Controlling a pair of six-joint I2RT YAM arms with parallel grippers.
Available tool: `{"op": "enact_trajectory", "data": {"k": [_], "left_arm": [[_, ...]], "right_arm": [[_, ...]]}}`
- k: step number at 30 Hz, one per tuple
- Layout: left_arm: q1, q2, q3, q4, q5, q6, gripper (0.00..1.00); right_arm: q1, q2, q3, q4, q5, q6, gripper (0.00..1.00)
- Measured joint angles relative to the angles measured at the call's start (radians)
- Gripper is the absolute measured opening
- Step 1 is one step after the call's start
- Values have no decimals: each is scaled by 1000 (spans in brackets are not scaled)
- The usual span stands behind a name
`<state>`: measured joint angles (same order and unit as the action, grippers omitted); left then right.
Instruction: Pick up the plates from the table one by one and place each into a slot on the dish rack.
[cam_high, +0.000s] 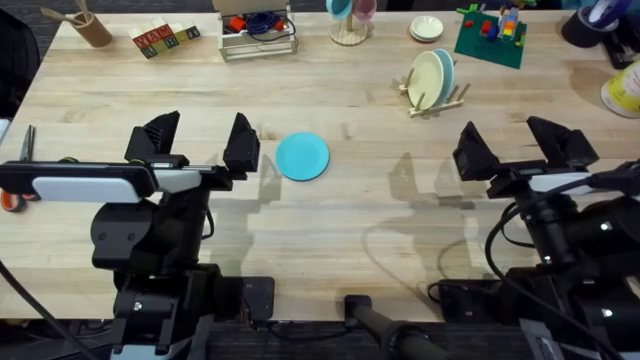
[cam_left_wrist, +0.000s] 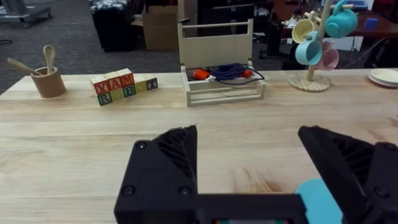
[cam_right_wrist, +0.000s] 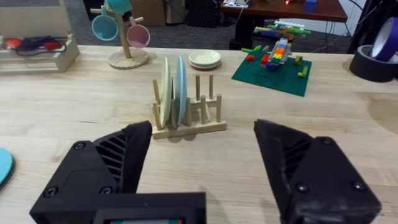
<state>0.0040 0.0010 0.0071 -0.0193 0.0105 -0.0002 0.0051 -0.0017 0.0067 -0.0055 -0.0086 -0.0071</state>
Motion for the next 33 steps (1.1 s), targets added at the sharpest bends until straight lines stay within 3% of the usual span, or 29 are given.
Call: {"op": "enact_trajectory", "data": {"k": [26,31,33], "left_arm": [[0,0,5,34,24,4,993],[0,0,99,-33,27,5,993],[0,0,186,-114,27,5,993]], "right_arm": [[0,0,2,48,-45,-32,993],[0,1,66,8,-49,-51,992],[0,2,131,-51,-51,-49,992]]}}
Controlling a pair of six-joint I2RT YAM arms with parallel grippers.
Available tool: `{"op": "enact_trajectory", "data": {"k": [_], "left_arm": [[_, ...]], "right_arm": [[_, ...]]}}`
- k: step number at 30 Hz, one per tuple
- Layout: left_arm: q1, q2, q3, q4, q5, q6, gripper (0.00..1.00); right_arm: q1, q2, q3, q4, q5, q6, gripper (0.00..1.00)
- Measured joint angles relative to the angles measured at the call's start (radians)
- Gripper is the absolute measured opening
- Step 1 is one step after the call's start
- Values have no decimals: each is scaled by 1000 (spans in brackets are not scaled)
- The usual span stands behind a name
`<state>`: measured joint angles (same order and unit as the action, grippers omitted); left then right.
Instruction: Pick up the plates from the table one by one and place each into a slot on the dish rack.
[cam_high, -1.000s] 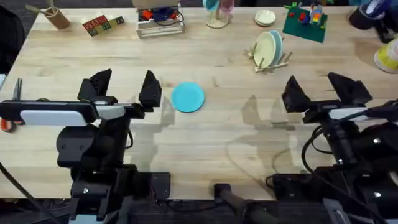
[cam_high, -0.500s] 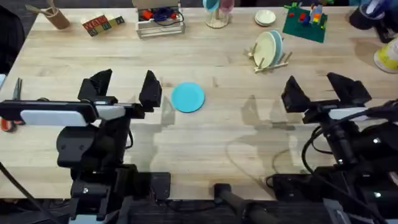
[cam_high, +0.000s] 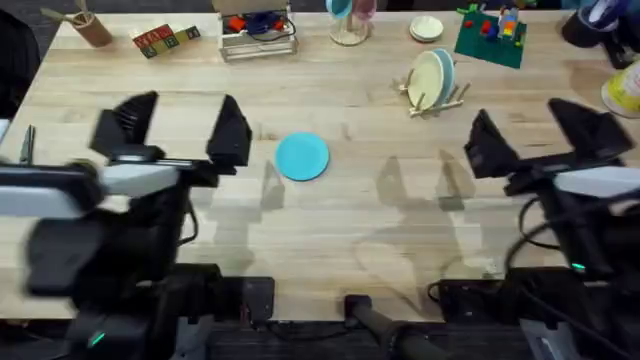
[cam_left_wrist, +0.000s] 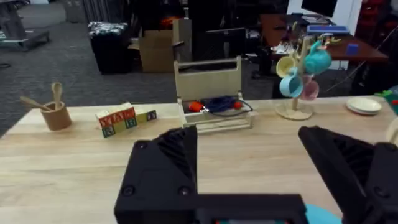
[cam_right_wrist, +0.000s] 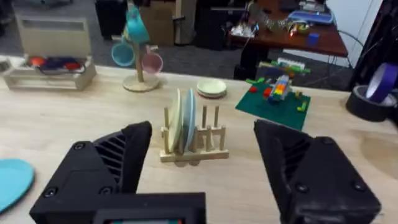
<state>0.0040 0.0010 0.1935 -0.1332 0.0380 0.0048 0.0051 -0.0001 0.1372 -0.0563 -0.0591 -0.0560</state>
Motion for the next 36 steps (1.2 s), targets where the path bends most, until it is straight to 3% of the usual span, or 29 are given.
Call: {"op": "enact_trajectory", "data": {"k": [5,11,20,21,22,29,36], "left_arm": [[0,30,255,-258,0,1,993],[0,184,607,-523,-1,3,993],[0,510,1085,-966,-1,3,994],[0,616,1210,-1090,-1,3,993],[0,655,1253,-1136,0,3,993],[0,902,1447,-1367,35,3,993],[0,1121,1491,-1468,68,3,993]], "right_arm": [[0,16,213,-209,-2,0,992],[0,156,523,-441,-9,4,992],[0,527,939,-729,-10,4,992],[0,653,1049,-843,-13,4,992],[0,692,1082,-876,-13,4,992],[0,901,1283,-1054,-16,4,992],[0,1014,1326,-1137,-17,4,992]]}}
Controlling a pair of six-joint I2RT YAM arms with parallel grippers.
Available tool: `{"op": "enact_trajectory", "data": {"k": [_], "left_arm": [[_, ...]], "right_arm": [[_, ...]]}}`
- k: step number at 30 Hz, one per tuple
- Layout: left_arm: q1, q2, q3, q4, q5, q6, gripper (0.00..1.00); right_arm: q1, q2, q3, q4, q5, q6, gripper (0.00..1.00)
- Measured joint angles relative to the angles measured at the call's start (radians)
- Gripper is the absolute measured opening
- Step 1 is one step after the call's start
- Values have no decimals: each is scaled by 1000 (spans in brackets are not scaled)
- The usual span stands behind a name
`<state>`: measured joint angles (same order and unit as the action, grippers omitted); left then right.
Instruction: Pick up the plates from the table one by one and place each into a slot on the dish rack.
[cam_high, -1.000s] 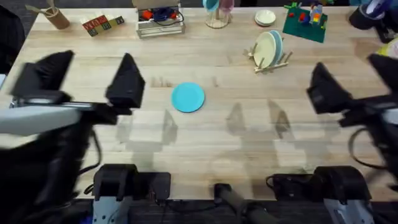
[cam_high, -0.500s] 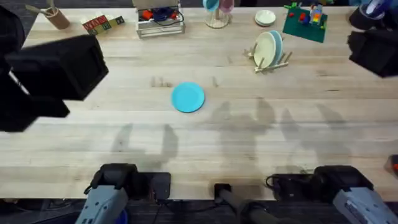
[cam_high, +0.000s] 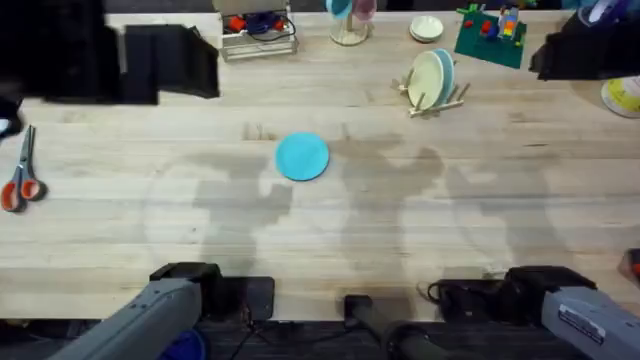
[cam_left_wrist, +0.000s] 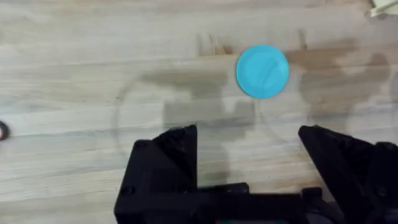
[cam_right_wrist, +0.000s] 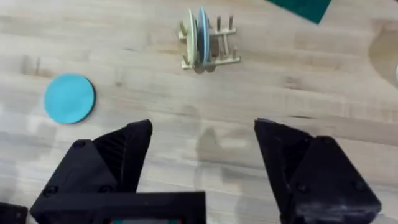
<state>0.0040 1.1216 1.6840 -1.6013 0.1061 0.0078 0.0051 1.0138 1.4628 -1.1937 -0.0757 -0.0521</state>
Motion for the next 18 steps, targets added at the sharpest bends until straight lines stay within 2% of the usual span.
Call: {"op": "enact_trajectory", "data": {"k": [5,18], "left_arm": [[0,68,0,-1,6,0,992],[0,80,0,-4,6,0,993]], "right_arm": [[0,25,0,-1,0,0,992],[0,24,0,3,0,0,994]]}}
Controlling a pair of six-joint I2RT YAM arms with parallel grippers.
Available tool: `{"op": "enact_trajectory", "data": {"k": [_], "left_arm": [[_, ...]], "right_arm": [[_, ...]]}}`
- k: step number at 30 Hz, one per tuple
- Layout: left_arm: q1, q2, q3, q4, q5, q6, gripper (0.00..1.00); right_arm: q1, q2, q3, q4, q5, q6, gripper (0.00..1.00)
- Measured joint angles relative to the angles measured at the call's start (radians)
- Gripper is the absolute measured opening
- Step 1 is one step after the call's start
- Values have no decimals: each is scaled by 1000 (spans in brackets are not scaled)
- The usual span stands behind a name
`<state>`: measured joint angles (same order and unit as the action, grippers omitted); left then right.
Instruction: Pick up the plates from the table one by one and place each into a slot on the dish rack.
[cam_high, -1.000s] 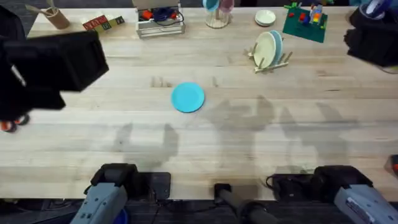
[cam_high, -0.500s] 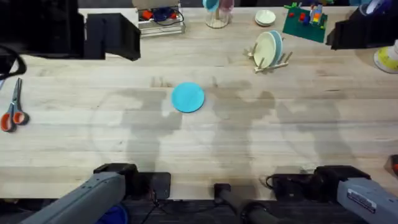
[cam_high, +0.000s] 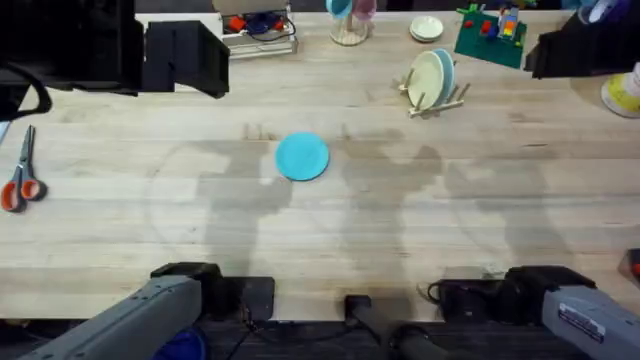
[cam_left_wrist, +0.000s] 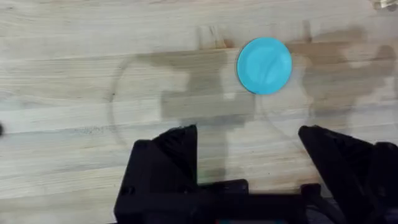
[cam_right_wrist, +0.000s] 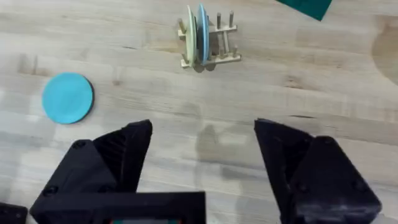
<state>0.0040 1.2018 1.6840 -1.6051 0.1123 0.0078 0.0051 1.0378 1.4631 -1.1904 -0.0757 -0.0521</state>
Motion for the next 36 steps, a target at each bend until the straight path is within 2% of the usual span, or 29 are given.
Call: {"op": "enact_trajectory", "data": {"k": [4,5,10,11,20,26,30,36], "left_arm": [[0,4,0,-1,0,0,993],[0,5,0,-3,1,-3,902],[0,5,0,-4,15,0,124],[0,5,0,-4,23,3,68],[2,5,0,-4,132,3,43],[47,4,-14,15,247,18,43],[85,4,-99,77,351,35,43],[124,6,-291,195,505,52,43]], "right_arm": [[0,0,0,0,0,0,993],[0,0,0,0,0,0,993],[0,0,0,0,0,0,993],[0,0,0,0,0,0,993],[0,0,0,0,0,0,993],[0,0,0,2,0,0,995],[0,0,0,6,0,0,994],[0,0,0,6,0,0,994]]}}
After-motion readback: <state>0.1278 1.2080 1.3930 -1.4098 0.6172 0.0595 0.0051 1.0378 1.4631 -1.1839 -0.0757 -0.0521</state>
